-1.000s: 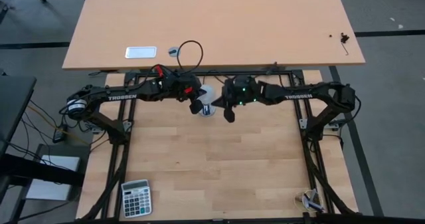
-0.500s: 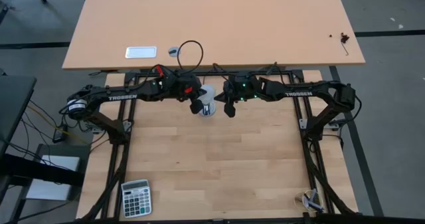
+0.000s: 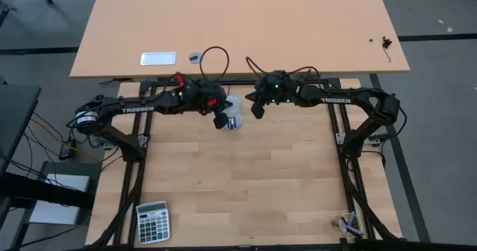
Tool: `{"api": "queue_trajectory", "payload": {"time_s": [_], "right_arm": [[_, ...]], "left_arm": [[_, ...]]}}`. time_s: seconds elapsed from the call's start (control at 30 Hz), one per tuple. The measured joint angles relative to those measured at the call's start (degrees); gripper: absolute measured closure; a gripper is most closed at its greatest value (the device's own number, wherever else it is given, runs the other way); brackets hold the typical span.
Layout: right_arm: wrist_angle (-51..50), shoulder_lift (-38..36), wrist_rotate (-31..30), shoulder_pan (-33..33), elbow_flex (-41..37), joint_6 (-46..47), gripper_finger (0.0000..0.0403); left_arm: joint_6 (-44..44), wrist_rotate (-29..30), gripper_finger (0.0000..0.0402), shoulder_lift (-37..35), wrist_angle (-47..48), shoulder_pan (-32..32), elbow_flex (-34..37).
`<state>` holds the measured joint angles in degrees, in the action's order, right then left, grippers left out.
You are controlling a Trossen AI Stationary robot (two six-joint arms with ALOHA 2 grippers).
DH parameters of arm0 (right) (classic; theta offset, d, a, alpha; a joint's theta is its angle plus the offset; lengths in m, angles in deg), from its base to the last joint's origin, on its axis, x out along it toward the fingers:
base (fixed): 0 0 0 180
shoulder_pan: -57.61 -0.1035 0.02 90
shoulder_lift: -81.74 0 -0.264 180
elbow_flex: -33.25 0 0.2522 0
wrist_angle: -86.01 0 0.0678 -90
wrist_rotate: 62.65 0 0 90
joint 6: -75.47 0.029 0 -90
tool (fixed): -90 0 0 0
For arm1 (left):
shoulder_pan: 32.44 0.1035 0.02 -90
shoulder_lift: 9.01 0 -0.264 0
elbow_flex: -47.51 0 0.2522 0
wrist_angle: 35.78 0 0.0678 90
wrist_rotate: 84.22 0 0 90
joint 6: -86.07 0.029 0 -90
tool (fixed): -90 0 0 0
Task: Screw lightbulb
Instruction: Remove the lightbulb from the lamp
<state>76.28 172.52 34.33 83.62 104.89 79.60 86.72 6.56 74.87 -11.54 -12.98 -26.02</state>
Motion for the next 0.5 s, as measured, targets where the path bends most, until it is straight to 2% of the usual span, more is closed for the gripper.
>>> {"api": "queue_trajectory", "payload": {"time_s": [0.2, 0.37, 0.5], "right_arm": [[1.8, -0.3, 9.7, -2.5, 0.0, 0.2, 0.0393], [2.8, 0.0, 10.0, -7.5, 0.0, -0.5, 0.0392], [3.2, 0.0, 6.4, -10.1, 0.0, -1.3, 0.0393]], "left_arm": [[0.0, 0.0, 0.0401, 0.0, 0.0, 0.0, 0.0], [0.0, 0.0, 0.0401, 0.0, -0.3, 0.0, 0.0], [0.0, 0.0, 0.0401, 0.0, -0.9, 0.0, 0.0]]}}
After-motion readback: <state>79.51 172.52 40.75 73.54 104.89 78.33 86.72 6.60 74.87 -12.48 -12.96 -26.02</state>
